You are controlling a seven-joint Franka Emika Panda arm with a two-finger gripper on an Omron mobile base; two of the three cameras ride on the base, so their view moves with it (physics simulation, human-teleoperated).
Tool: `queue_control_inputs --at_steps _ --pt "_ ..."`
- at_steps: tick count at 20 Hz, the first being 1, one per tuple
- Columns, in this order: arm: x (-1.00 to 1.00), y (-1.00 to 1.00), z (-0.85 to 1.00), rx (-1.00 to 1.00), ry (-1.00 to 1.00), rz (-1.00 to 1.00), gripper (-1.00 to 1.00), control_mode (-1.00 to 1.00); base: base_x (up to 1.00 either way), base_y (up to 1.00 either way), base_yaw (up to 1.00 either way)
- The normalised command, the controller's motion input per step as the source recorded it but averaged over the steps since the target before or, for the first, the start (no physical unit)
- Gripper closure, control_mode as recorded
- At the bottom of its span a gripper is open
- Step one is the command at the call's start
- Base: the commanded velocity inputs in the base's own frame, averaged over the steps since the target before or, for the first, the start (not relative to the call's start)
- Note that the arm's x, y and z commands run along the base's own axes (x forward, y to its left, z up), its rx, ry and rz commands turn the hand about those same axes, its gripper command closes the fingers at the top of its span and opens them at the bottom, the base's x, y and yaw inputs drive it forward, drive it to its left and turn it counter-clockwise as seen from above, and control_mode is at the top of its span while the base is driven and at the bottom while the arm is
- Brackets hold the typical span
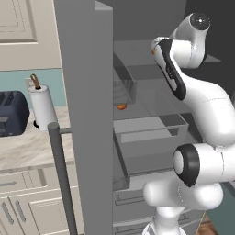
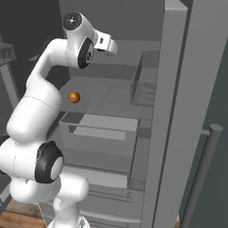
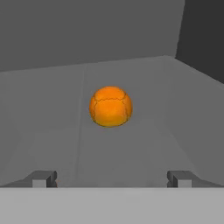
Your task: Retrieve the orange and peach from the fridge and place them into the bowl on the dining table.
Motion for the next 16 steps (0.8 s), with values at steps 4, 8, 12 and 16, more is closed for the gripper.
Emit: queue_control_inputs --at_steps 4,8,12,16 --pt "0.46 -0.06 -0.2 0.0 0.02 0.0 -1.0 -1.0 0.0 0.0 0.0" --pt "0.45 -0.07 -0.23 0.0 0.0 0.0 -1.0 -1.0 0.0 0.0 0.0" --pt "0.4 -0.11 -0.13 0.0 0.0 0.0 -1.0 -1.0 0.0 0.0 0.0" --pt "0.36 -0.11 -0.02 0.0 0.0 0.0 -1.0 -1.0 0.0 0.0 0.0"
